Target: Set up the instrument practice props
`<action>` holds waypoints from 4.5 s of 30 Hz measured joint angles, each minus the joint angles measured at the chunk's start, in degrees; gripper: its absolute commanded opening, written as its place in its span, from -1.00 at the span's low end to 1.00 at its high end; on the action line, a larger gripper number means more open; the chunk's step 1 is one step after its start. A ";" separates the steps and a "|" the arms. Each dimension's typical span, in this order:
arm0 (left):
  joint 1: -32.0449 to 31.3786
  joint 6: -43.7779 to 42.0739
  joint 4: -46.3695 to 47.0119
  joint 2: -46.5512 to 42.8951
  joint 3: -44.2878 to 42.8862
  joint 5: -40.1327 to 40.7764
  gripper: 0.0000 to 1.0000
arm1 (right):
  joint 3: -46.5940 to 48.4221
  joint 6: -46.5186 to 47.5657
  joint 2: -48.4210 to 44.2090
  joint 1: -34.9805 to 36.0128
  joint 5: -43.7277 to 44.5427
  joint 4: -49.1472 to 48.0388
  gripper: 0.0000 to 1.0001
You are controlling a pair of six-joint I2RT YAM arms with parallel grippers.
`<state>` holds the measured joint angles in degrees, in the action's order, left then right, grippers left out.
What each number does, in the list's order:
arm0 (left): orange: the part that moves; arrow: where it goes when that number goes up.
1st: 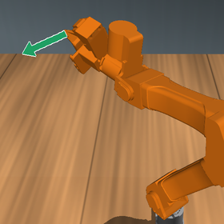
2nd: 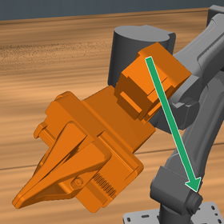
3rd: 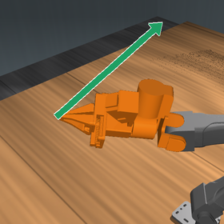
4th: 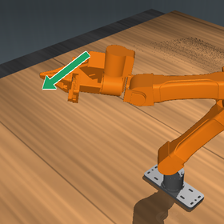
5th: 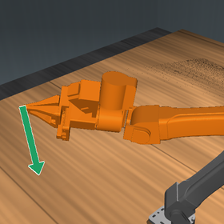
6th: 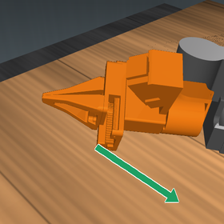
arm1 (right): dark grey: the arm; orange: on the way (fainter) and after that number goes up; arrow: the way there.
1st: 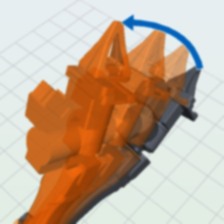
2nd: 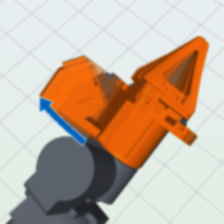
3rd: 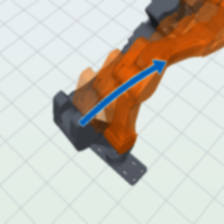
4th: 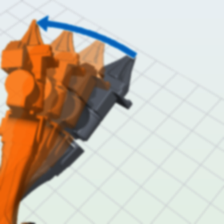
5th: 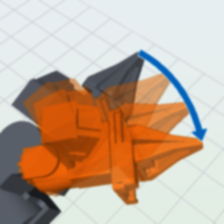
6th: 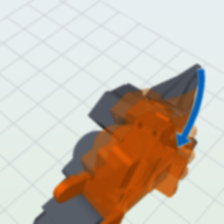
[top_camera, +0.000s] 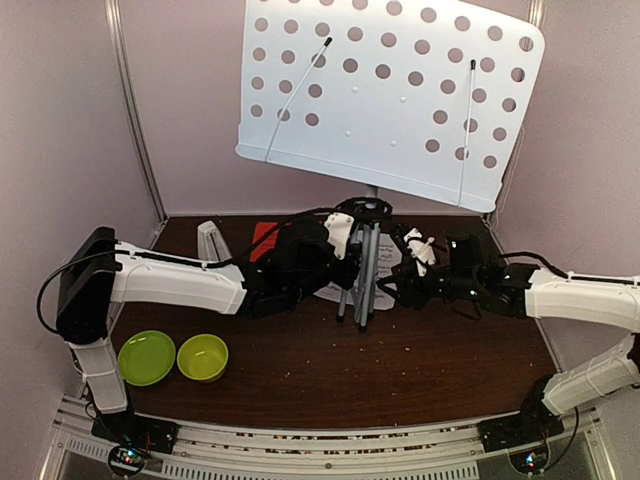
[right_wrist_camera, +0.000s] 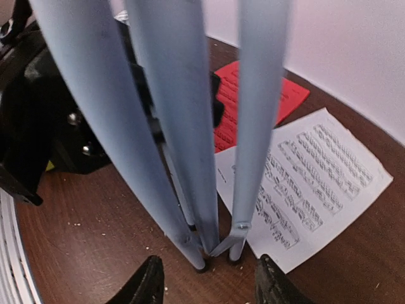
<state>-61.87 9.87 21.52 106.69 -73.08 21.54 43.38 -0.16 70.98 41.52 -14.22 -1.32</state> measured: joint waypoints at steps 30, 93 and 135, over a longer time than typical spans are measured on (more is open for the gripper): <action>2.99 -1.16 -1.57 -0.90 0.09 -6.95 -1.00 | -1.75 -2.95 4.09 -1.70 -10.69 -17.07 -0.12; 0.17 -5.77 -3.21 -12.59 12.46 -11.30 -1.00 | -8.98 -2.93 -10.32 11.45 6.97 -6.99 -1.00; -2.12 -13.33 -18.01 -1.68 -4.68 -14.82 -1.00 | -23.63 -9.99 -34.10 11.47 17.57 0.35 -1.00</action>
<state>-63.99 -3.46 3.51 105.01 -77.76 6.72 19.75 -10.15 36.88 52.99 3.36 -0.97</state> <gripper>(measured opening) 0.126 0.113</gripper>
